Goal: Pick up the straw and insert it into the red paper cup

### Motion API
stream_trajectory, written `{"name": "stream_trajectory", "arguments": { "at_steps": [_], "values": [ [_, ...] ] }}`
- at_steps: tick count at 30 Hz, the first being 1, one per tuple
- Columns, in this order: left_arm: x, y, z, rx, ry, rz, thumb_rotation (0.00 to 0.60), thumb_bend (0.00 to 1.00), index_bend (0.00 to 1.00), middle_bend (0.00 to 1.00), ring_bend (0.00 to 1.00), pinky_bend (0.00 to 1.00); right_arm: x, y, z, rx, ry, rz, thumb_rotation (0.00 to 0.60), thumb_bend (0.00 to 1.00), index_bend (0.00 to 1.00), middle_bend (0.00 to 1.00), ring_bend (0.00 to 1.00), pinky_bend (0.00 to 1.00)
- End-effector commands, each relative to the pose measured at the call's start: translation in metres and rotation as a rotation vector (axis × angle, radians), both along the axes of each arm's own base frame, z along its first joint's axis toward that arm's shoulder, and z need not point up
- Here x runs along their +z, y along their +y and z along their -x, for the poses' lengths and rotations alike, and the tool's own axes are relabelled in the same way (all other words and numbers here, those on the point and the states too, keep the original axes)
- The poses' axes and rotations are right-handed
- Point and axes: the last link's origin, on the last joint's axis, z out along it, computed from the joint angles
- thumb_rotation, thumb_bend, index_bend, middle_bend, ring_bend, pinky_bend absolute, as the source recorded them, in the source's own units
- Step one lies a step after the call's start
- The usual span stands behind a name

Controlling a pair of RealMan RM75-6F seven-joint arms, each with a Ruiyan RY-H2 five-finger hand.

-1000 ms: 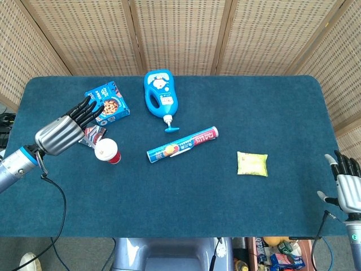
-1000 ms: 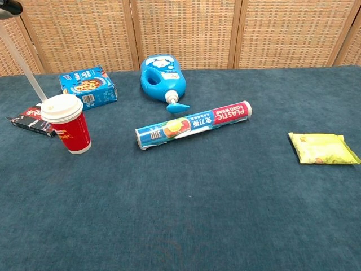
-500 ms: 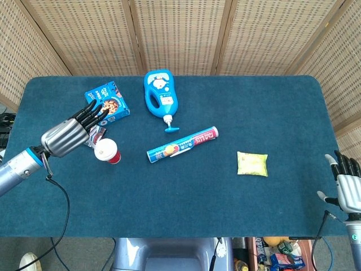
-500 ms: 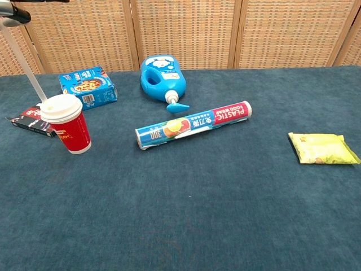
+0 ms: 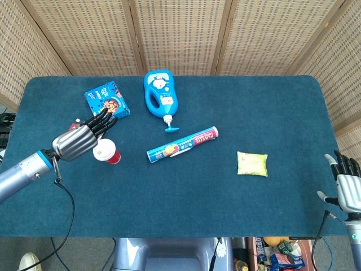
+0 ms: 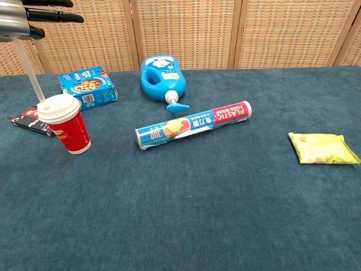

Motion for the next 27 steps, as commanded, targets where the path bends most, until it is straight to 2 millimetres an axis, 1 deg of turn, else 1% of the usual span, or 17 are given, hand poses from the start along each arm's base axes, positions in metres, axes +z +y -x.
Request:
{"name": "stream_trajectory", "arguments": {
  "at_steps": [1,9,15,16,18,20,21,22,23,24,27],
  "values": [
    [-0.007,0.0,0.002,0.003,0.009,0.006,0.6,0.37,0.64,0.0,0.0,0.0,0.0,0.0,0.0,0.0,-0.001,-0.001,0.6,0.0,0.0,0.0,0.0,0.0],
    [-0.031,-0.002,0.007,0.014,0.032,0.041,0.6,0.37,0.64,0.0,0.0,0.0,0.002,0.0,0.001,-0.004,-0.009,0.001,0.6,0.0,0.0,0.0,0.0,0.0],
    [-0.042,-0.002,0.009,0.023,0.028,0.057,0.6,0.37,0.64,0.0,0.0,0.0,0.003,0.0,0.002,-0.004,-0.014,0.003,0.6,0.0,0.0,0.0,0.0,0.0],
    [-0.043,-0.002,0.011,0.028,0.026,0.061,0.6,0.38,0.63,0.0,0.0,0.0,0.004,0.0,0.002,-0.005,-0.015,0.004,0.6,0.0,0.0,0.0,0.0,0.0],
    [-0.044,-0.003,0.012,0.033,0.024,0.064,0.6,0.38,0.52,0.0,0.0,0.0,0.004,0.0,0.003,-0.006,-0.017,0.003,0.6,0.0,0.0,0.0,0.0,0.0],
    [-0.045,-0.003,0.013,0.035,0.016,0.068,0.6,0.38,0.28,0.0,0.0,0.0,0.004,0.0,0.003,-0.006,-0.017,0.003,0.6,0.0,0.0,0.0,0.0,0.0],
    [-0.044,-0.004,0.013,0.037,0.009,0.07,0.6,0.38,0.2,0.0,0.0,0.0,0.004,0.0,0.003,-0.006,-0.017,0.002,0.6,0.0,0.0,0.0,0.0,0.0],
    [-0.044,-0.004,0.014,0.038,0.004,0.072,0.6,0.38,0.09,0.0,0.0,0.0,0.004,0.0,0.003,-0.005,-0.018,0.001,0.6,0.0,0.0,0.0,0.0,0.0],
    [-0.044,-0.004,0.014,0.039,-0.001,0.073,0.6,0.37,0.03,0.0,0.0,0.0,0.004,0.0,0.003,-0.004,-0.018,0.001,0.6,0.0,0.0,0.0,0.0,0.0],
    [-0.042,-0.006,0.014,0.042,-0.011,0.075,0.6,0.36,0.01,0.0,0.0,0.0,0.004,0.0,0.002,-0.002,-0.02,0.0,0.6,0.0,0.0,0.0,0.0,0.0],
    [-0.04,-0.008,0.014,0.045,-0.035,0.084,0.6,0.3,0.0,0.0,0.0,0.0,0.004,0.001,0.001,0.003,-0.021,-0.001,0.6,0.0,0.0,0.0,0.0,0.0]
  ]
}}
